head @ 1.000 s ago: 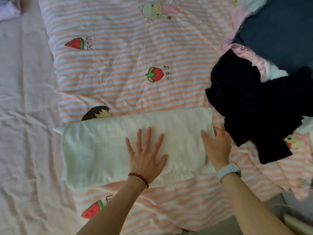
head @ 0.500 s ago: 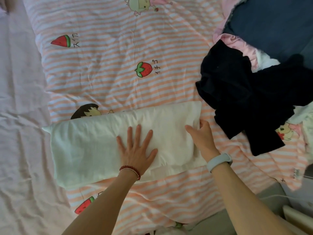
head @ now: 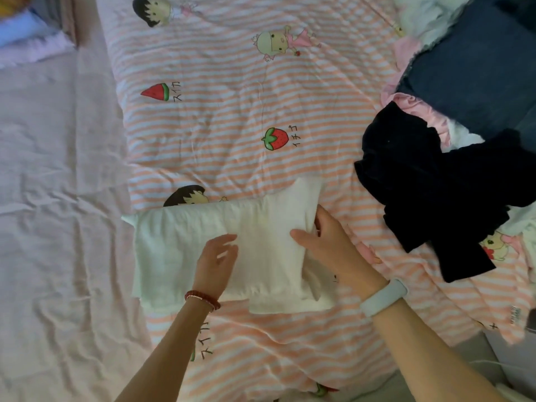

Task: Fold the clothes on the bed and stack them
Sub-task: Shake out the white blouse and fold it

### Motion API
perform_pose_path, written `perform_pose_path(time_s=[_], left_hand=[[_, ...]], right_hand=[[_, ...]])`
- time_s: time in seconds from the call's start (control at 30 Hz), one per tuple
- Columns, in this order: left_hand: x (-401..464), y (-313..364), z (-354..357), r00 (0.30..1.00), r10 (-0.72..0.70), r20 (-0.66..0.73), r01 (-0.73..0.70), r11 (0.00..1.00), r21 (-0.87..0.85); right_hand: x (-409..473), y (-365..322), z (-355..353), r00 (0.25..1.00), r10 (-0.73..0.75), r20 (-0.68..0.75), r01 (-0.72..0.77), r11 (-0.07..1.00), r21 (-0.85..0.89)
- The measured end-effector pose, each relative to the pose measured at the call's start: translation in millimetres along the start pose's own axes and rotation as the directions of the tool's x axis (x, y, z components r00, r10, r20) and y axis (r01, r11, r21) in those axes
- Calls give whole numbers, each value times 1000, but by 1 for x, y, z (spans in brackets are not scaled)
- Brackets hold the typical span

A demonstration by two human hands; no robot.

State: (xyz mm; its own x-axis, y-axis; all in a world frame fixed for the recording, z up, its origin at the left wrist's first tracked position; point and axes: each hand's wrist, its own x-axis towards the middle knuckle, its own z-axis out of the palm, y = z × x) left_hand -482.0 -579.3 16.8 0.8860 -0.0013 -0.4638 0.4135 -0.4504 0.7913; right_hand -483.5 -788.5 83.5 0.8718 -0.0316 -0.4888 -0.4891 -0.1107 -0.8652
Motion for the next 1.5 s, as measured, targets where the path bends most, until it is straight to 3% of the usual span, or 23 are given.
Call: perform_pose_path(time_s=[0.07, 0.13, 0.2, 0.27, 0.33, 0.4, 0.43, 0.5, 0.53, 0.57, 0.63, 0.73, 0.8, 0.83, 0.93, 1.03, 1.13, 1.23, 1.3, 1.37, 1.5], left_hand=[[-5, -6, -37, 981, -193, 12, 187, 929, -320], [-7, -19, -75, 934, -342, 99, 336, 752, -567], [-9, -35, -106, 894, -404, 192, 407, 558, -723], [-9, -52, -128, 876, -427, 225, 432, 484, -761], [-9, -62, -136, 865, -444, 234, 457, 502, -734], [-6, -65, -133, 868, -447, 216, 457, 552, -698], [-4, -64, -128, 885, -433, 173, 433, 628, -647], [1, -58, -116, 933, -357, 33, 344, 865, -365], [4, -55, -108, 951, -308, -40, 294, 935, -198], [5, -50, -101, 954, -282, -99, 274, 957, -93], [8, -42, -91, 951, -261, -166, 256, 965, -51], [6, -36, -91, 966, -83, -247, 62, 994, -93], [6, -38, -104, 951, 10, -309, -31, 997, -65], [8, -42, -112, 939, 20, -343, -37, 998, -43], [23, -64, -134, 936, -123, -329, 103, 992, -79], [39, -86, -142, 913, -328, -243, 300, 943, -143], [45, -99, -144, 935, -319, -155, 280, 932, -228], [46, -100, -145, 958, -273, -87, 237, 925, -299], [47, -99, -144, 958, -266, -108, 220, 921, -322], [48, -94, -142, 952, -289, -105, 232, 898, -373], [53, -86, -143, 941, -326, -90, 266, 878, -399]], right_hand=[[6, -14, 45, 996, -30, 89, 35, 998, -56], [14, -22, 97, 985, -48, 168, 68, 991, -117], [21, -23, 145, 960, -48, 276, 91, 985, -145], [26, -18, 182, 923, 8, 384, 80, 974, -213], [25, -8, 202, 930, 51, 364, 34, 974, -223], [20, 4, 204, 976, -5, 217, 39, 988, -151], [15, 10, 200, 992, -57, 115, 74, 987, -144], [3, 25, 185, 976, -193, -106, 160, 952, -262], [-2, 33, 176, 944, -266, -196, 183, 914, -362], [-7, 41, 168, 912, -321, -256, 175, 868, -465], [-13, 55, 154, 891, -328, -313, 67, 778, -625], [-15, 65, 147, 938, -175, -299, -55, 776, -628], [-17, 66, 152, 969, -141, -202, -14, 787, -617], [-17, 67, 156, 977, -159, -142, 24, 744, -668], [-12, 71, 173, 982, -184, 30, 126, 542, -831], [-2, 76, 183, 996, -74, 53, 82, 473, -877], [2, 77, 186, 989, -149, 9, 90, 548, -832], [10, 69, 181, 913, -288, -290, 38, 766, -642], [21, 60, 175, 898, -123, -422, -54, 922, -383], [32, 53, 168, 916, 71, -395, -150, 974, -172], [48, 47, 158, 941, 197, -276, -232, 968, -99]])
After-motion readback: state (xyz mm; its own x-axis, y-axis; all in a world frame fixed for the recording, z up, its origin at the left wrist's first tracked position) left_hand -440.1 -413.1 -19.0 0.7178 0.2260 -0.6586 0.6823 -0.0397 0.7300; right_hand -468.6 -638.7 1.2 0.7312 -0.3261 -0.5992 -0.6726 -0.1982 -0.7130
